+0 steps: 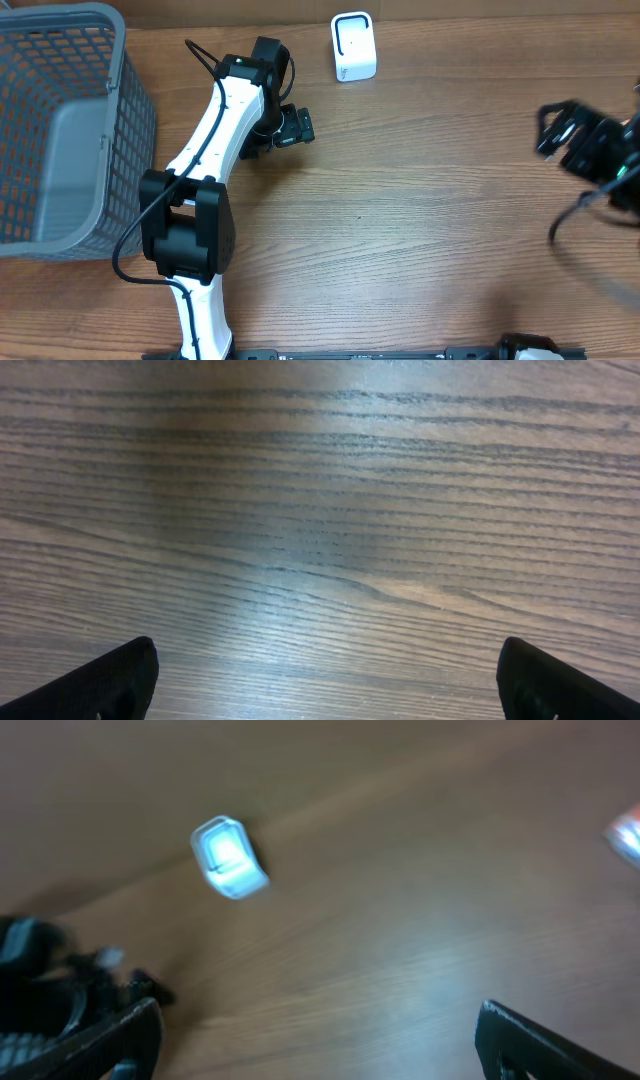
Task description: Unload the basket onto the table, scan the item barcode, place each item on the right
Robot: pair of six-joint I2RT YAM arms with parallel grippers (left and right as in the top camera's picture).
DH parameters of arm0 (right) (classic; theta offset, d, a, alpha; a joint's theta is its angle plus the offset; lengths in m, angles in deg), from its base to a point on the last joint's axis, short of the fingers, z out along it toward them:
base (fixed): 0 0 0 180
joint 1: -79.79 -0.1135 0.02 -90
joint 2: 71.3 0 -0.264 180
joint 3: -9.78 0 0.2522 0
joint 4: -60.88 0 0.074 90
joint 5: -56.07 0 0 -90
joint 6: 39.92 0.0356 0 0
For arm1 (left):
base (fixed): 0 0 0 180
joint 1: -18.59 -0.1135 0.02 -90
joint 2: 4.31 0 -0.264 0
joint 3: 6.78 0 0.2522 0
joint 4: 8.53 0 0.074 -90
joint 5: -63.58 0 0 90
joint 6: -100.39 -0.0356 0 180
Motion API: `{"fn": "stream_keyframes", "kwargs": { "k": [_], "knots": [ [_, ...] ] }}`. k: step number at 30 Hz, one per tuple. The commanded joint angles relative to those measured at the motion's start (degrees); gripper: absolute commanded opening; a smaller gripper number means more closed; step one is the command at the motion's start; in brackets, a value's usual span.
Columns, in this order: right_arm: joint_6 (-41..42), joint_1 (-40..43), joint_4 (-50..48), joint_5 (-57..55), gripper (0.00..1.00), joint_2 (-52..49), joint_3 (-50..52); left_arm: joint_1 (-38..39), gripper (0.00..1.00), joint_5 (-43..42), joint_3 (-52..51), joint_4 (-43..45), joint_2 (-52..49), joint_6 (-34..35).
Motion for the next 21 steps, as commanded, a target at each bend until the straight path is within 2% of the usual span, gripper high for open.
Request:
{"fn": "stream_keyframes", "kwargs": {
  "k": [1,11,21],
  "knots": [
    [-0.5,-5.3,-3.9,-7.1,1.0,8.3,5.9,0.3,1.0,-0.2,-0.2,0.2,-0.4,0.2],
    [-0.4,-6.7,-17.9,-7.9,1.0,32.9,33.6,0.3,1.0,-0.2,-0.3,0.2,-0.4,0.2],
    [2.0,-6.8,-36.9,-6.4,1.0,46.2,56.7,0.3,1.0,-0.2,-0.2,0.2,-0.4,0.2]
  ]
}}
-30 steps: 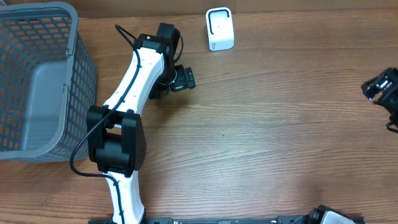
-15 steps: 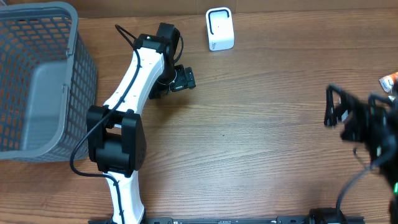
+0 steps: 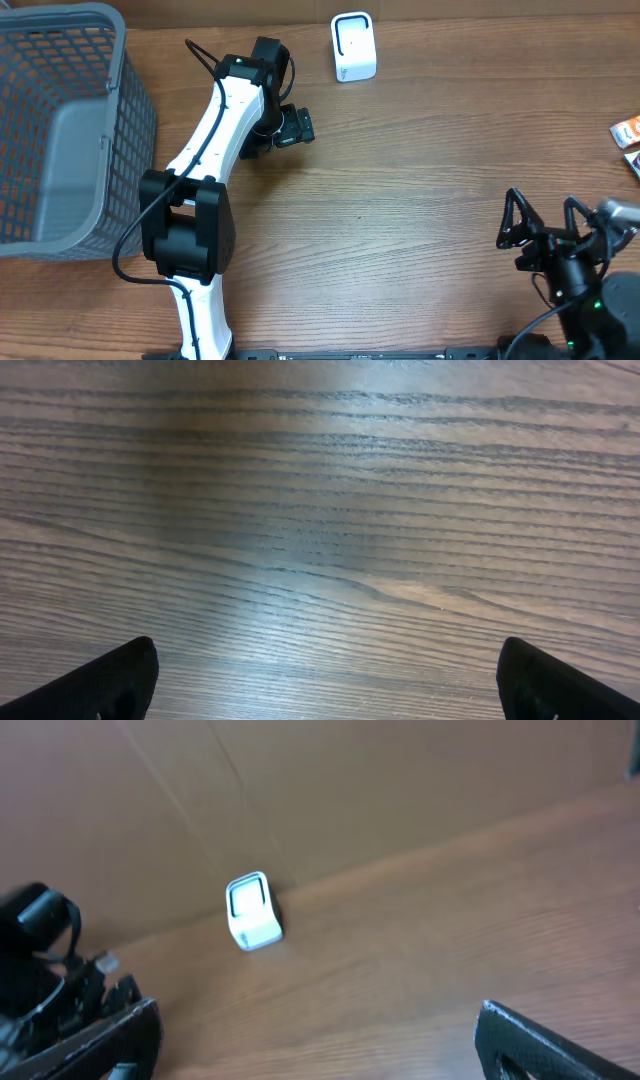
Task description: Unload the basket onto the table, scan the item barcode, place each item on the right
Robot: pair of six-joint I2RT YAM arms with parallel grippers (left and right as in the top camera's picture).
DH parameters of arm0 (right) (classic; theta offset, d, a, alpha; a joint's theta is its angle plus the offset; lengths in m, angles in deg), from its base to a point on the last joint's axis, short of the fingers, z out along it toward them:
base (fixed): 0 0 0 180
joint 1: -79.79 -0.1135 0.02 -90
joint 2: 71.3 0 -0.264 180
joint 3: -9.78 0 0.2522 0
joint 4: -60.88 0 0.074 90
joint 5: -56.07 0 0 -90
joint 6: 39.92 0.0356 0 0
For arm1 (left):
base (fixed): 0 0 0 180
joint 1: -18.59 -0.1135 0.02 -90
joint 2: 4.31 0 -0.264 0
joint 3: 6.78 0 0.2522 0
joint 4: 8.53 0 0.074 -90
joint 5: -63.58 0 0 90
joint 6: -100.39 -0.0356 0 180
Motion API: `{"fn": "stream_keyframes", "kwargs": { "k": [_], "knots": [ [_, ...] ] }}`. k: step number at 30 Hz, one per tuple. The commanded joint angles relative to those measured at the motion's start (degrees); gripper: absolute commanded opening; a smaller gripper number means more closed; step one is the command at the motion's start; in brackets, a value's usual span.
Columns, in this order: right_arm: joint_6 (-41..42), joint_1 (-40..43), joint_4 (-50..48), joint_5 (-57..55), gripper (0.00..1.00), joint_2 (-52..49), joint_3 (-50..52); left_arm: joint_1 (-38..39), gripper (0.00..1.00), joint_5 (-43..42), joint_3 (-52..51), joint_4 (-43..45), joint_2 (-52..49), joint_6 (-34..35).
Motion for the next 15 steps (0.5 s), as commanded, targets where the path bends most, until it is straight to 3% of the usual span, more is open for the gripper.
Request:
{"fn": "stream_keyframes", "kwargs": {
  "k": [1,15],
  "knots": [
    [0.6,-0.3,-5.9,1.1,1.0,3.6,6.3,0.3,1.0,-0.2,-0.2,0.1,-0.4,0.2],
    [0.8,-3.0,-28.0,2.4,1.0,17.8,28.5,0.3,1.0,-0.2,-0.2,0.1,-0.4,0.2]
  ]
}}
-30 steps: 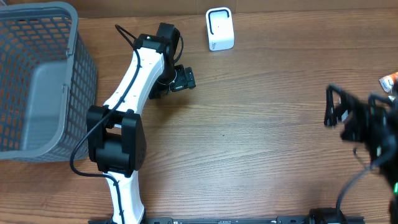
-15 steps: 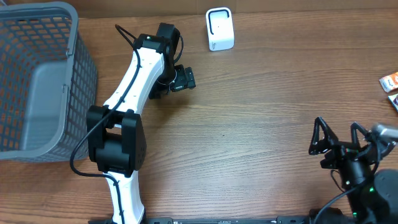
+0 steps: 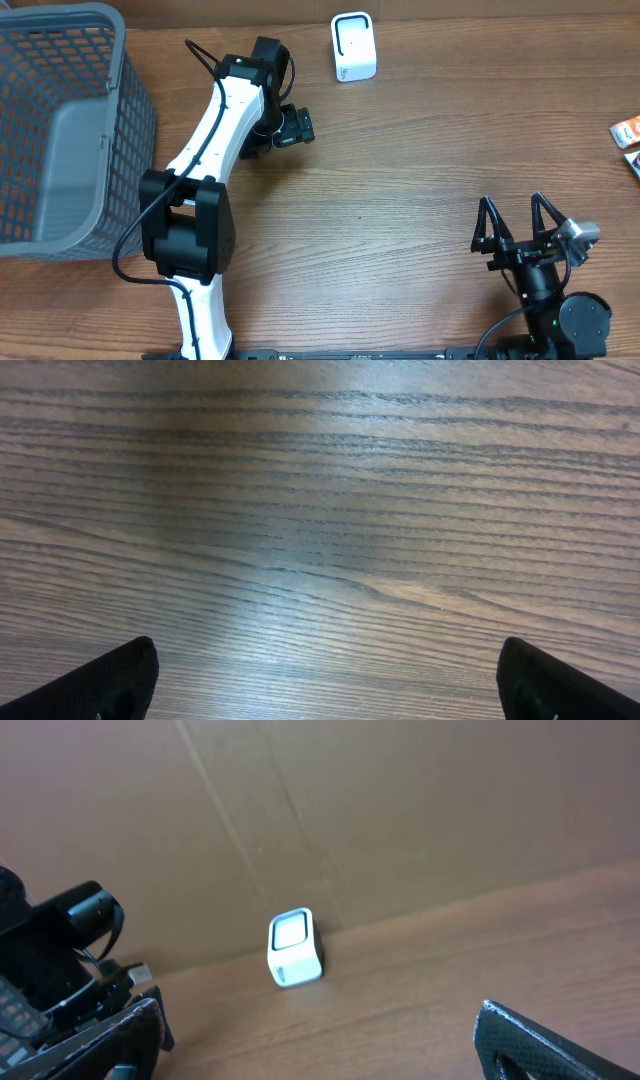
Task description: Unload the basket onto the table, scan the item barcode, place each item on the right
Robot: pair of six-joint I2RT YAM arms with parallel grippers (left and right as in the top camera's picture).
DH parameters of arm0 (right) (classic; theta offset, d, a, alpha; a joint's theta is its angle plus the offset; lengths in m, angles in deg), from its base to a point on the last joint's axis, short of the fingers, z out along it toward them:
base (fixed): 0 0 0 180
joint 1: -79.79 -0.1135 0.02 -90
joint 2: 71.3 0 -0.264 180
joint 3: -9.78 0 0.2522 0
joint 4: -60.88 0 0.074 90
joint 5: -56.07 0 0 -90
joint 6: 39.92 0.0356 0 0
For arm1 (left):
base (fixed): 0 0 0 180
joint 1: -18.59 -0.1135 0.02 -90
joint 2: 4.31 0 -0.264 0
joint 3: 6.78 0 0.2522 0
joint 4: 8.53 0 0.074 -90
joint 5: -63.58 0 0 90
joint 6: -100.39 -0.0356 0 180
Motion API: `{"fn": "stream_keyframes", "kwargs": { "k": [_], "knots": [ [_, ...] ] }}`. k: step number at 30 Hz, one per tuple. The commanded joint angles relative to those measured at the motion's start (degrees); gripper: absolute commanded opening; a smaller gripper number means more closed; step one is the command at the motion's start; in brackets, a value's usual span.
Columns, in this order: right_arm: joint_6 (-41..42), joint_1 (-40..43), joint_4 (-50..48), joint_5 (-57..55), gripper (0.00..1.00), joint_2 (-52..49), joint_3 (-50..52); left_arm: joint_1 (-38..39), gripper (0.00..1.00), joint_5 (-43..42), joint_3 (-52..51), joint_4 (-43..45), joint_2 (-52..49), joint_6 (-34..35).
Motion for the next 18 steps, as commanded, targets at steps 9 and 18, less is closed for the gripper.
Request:
{"fn": "stream_keyframes", "kwargs": {
  "k": [9,18],
  "knots": [
    [0.4,-0.3,-7.5,-2.6,1.0,2.3,5.0,0.4,1.0,-0.2,-0.2,0.1,-0.4,0.2],
    [0.4,-0.3,-9.3,-6.2,1.0,2.3,5.4,0.4,1.0,-0.2,-0.3,0.1,-0.4,0.2]
  ]
}}
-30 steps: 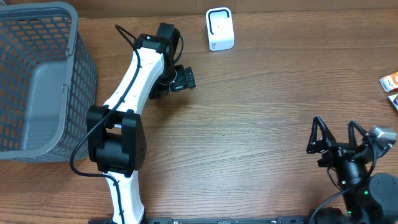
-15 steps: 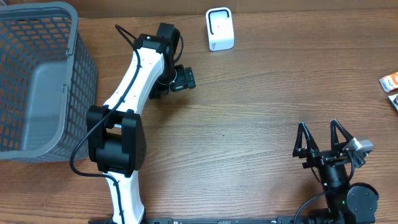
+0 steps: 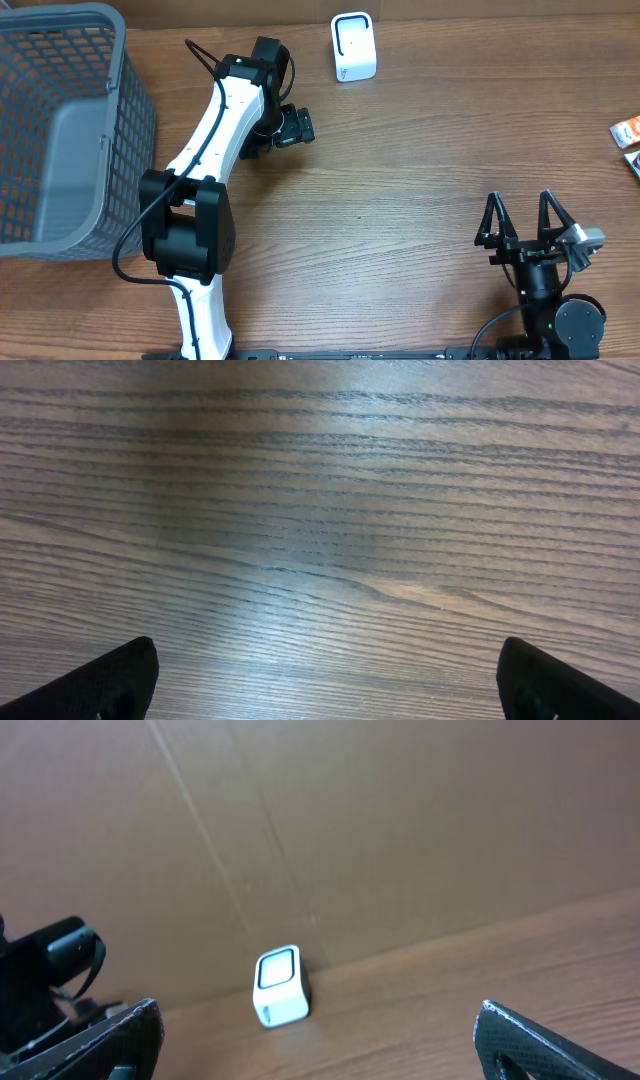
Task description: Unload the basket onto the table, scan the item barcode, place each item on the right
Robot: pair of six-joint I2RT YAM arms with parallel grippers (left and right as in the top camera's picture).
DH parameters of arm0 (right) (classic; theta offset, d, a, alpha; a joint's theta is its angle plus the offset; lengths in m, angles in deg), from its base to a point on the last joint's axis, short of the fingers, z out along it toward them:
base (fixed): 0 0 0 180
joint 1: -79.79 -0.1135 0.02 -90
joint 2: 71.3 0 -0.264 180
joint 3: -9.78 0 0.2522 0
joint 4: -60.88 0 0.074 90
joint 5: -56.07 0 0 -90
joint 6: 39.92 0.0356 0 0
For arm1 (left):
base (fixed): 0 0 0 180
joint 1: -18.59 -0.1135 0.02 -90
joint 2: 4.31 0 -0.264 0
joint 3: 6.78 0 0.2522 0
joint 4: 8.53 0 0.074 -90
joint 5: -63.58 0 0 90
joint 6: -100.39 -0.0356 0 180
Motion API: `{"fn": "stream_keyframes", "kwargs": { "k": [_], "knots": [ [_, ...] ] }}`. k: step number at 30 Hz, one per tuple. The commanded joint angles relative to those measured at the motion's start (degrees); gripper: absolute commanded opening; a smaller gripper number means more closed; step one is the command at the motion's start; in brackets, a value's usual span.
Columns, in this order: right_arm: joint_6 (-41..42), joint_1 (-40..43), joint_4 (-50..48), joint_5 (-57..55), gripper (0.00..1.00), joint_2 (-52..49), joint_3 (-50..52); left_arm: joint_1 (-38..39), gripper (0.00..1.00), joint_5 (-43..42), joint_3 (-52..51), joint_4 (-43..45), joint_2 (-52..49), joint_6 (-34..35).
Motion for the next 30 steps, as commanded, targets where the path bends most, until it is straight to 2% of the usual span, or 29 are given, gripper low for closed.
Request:
{"fn": "stream_keyframes", "kwargs": {
  "k": [1,11,16,20,27,30],
  "knots": [
    [0.3,-0.3,-1.4,-1.8,1.0,0.7,0.9,0.4,1.0,-0.2,-0.2,0.1,-0.4,0.2],
    [0.4,-0.3,-9.8,-1.2,1.0,0.7,7.6,0.4,1.0,-0.2,-0.2,0.1,-0.4,0.2],
    [-0.3,-0.3,-9.4,-1.2,1.0,0.7,7.5,0.4,1.0,-0.2,-0.2,0.1,-0.4,0.2],
    [-0.5,-0.3,-6.8,-1.2,1.0,0.7,7.5,0.4,1.0,-0.2,-0.2,0.1,-0.4,0.2],
    [-0.5,-0.2,3.3,-1.1,1.0,0.7,7.5,0.4,1.0,-0.2,-0.3,0.1,-0.4,0.2],
    [-3.8,-0.2,3.3,0.5,1.0,0.7,7.5,0.4,1.0,-0.2,-0.2,0.1,-0.4,0.2]
  ]
}}
